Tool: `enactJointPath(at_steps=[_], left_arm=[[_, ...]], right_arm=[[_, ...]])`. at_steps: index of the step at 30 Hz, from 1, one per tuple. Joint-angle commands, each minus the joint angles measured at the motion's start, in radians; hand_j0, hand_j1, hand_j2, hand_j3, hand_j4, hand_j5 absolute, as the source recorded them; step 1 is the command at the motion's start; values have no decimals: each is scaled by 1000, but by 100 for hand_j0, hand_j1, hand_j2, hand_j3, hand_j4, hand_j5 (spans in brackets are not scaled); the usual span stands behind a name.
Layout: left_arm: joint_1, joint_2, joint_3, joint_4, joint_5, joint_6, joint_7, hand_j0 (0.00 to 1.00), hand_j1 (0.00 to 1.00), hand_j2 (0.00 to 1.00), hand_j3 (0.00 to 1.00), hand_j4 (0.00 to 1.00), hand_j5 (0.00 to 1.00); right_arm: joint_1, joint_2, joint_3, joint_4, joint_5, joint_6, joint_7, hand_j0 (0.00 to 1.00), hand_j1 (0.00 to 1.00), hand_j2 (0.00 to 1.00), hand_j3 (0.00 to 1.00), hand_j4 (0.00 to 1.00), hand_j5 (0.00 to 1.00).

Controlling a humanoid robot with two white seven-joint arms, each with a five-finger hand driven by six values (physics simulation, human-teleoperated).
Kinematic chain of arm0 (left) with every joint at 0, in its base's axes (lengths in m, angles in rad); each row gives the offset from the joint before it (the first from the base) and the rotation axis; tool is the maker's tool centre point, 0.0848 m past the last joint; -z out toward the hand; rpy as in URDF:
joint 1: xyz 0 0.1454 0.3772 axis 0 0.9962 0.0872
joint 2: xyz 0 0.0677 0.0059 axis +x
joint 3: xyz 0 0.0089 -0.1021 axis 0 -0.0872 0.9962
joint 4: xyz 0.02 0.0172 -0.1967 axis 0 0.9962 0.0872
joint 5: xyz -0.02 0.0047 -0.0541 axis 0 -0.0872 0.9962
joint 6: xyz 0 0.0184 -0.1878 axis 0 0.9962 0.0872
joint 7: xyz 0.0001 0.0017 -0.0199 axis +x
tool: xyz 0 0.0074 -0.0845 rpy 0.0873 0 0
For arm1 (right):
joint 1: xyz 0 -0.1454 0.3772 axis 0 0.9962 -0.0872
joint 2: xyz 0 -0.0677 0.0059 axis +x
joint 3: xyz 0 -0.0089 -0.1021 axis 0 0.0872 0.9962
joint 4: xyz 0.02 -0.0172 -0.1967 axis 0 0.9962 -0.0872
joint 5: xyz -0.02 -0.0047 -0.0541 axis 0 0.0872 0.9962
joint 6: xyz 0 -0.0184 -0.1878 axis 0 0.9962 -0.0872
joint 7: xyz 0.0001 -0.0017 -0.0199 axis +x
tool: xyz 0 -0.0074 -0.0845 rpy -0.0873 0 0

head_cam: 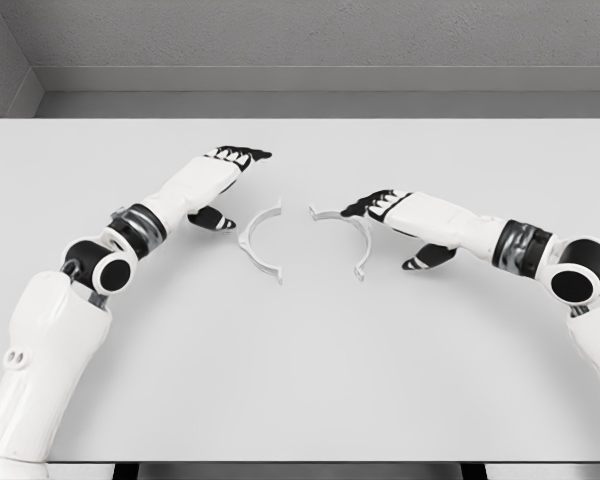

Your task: Assemble PVC drainage pipe clamps

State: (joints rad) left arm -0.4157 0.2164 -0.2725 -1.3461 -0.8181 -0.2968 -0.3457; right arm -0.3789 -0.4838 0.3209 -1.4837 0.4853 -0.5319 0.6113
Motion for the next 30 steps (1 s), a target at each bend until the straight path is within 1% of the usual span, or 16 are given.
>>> enactJointPath(at_steps=[1, 6, 10, 11, 13, 30], left_arm=[[0, -2, -8, 15, 4, 8, 1, 100, 100, 100, 100, 100, 100], [-14, -23, -21, 21, 4, 10, 1, 100, 100, 100, 100, 100, 100], [-26, -38, -30, 38, 4, 11, 1, 100, 100, 100, 100, 100, 100], [-28, -40, -30, 41, 4, 11, 1, 100, 100, 100, 100, 100, 100], [-28, -40, -33, 42, 4, 11, 1, 100, 100, 100, 100, 100, 100], [-28, -54, -44, 33, 4, 10, 1, 100, 100, 100, 100, 100, 100]], right_arm=[[0, -1, 1, -21, -7, 3, 0, 100, 100, 100, 100, 100, 100], [-3, 8, 13, -21, -5, 3, 0, 100, 100, 100, 100, 100, 100], [-8, 13, 41, -23, -5, 6, 0, 100, 100, 100, 100, 100, 100], [-8, 13, 44, -33, -5, 7, 0, 100, 100, 100, 100, 100, 100], [-6, 31, 53, -46, -5, 9, 0, 100, 100, 100, 100, 100, 100], [-14, 64, 69, -43, 10, 16, 0, 100, 100, 100, 100, 100, 100]])
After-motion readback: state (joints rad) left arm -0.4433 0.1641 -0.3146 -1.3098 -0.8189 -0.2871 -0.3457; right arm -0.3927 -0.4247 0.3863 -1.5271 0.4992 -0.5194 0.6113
